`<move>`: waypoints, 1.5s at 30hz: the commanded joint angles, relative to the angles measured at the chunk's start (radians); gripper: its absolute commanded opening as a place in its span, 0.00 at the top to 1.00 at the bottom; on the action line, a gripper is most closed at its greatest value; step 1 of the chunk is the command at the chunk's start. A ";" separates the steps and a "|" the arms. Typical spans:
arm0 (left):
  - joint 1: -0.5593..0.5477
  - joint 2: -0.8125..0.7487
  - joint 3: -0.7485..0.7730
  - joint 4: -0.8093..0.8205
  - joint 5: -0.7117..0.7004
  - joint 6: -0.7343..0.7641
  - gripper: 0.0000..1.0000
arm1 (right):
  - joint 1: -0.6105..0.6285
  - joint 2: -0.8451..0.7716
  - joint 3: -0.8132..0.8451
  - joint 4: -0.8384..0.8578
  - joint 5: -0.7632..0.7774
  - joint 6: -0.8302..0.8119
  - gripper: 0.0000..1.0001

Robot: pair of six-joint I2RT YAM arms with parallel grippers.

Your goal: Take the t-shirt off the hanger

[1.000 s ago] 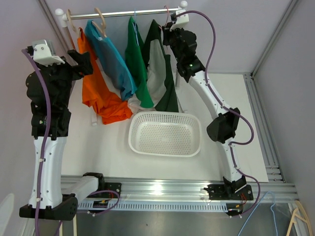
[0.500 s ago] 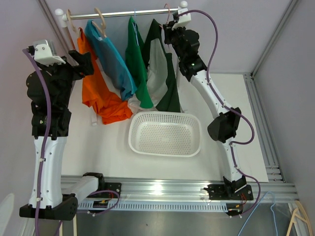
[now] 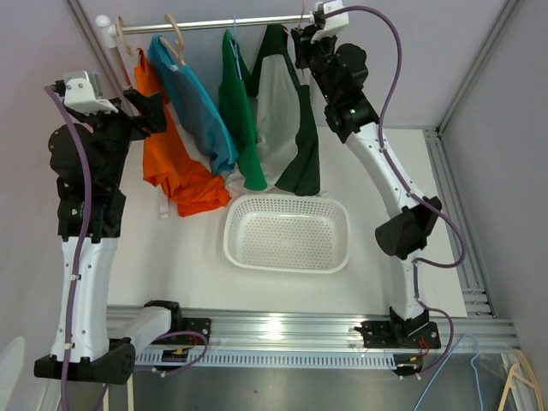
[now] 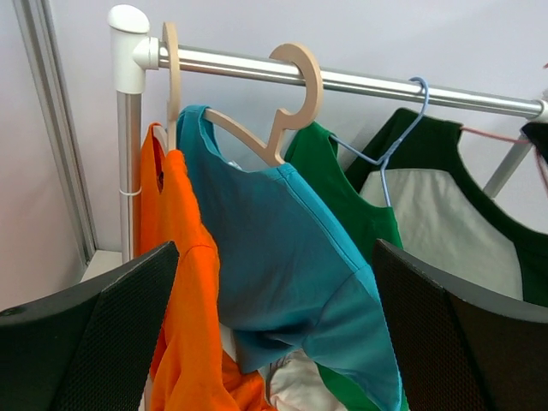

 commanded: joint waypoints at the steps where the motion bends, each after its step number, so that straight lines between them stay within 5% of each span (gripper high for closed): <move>1: 0.002 -0.020 -0.009 0.037 0.040 0.000 0.01 | 0.028 -0.172 -0.096 0.101 0.044 -0.039 1.00; 10: -0.111 -0.028 0.014 0.015 -0.073 0.069 0.01 | 0.136 -0.393 -0.259 -0.164 0.319 0.076 1.00; 15: -0.232 -0.053 0.077 -0.033 -0.119 0.135 0.01 | 0.293 -0.493 -0.328 -0.203 0.631 0.117 1.00; 19: -0.330 -0.097 0.088 -0.064 -0.015 0.164 0.01 | 0.409 -0.571 -0.353 -0.131 0.910 0.084 1.00; 25: -0.513 -0.221 -0.026 -0.033 0.439 0.245 0.01 | 0.447 -0.544 -0.217 -0.094 1.164 0.024 1.00; 36: -0.869 -0.216 -0.336 0.011 0.295 0.463 0.01 | 0.444 -0.481 -0.190 0.034 1.172 -0.090 1.00; 45: -0.877 0.012 -0.275 0.088 0.103 0.496 0.01 | 0.446 -0.482 -0.150 -0.075 1.136 0.002 1.00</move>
